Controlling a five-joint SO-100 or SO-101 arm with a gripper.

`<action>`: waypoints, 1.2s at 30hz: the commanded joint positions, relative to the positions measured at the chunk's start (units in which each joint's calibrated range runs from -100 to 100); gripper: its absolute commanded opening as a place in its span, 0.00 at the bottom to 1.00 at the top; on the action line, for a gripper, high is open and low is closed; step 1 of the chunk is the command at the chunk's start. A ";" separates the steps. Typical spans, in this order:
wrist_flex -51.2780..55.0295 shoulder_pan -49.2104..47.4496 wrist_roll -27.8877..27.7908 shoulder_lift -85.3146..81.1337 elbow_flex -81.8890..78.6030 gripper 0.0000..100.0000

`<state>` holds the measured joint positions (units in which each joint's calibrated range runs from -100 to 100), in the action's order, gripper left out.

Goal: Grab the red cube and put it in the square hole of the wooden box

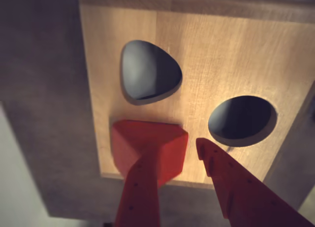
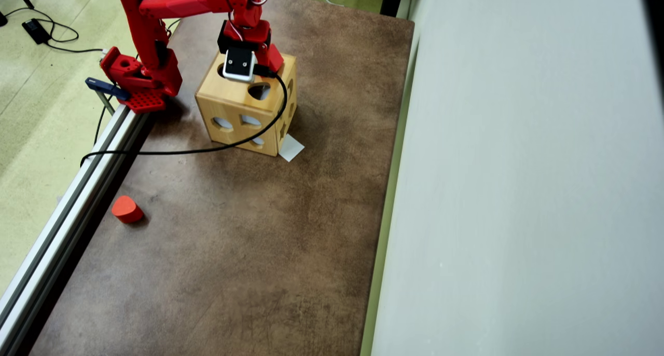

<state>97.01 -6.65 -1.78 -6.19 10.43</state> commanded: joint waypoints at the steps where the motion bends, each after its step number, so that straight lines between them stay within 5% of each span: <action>1: 0.49 1.67 -0.39 -8.80 0.66 0.12; 10: -0.55 2.19 -0.20 -11.18 0.66 0.12; 26: -3.77 -5.83 0.10 12.85 1.47 0.12; 30: -11.17 -5.98 0.00 13.62 0.48 0.12; 36: -6.91 -5.24 -0.34 7.59 1.38 0.12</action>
<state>87.65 -9.88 -1.78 5.68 10.88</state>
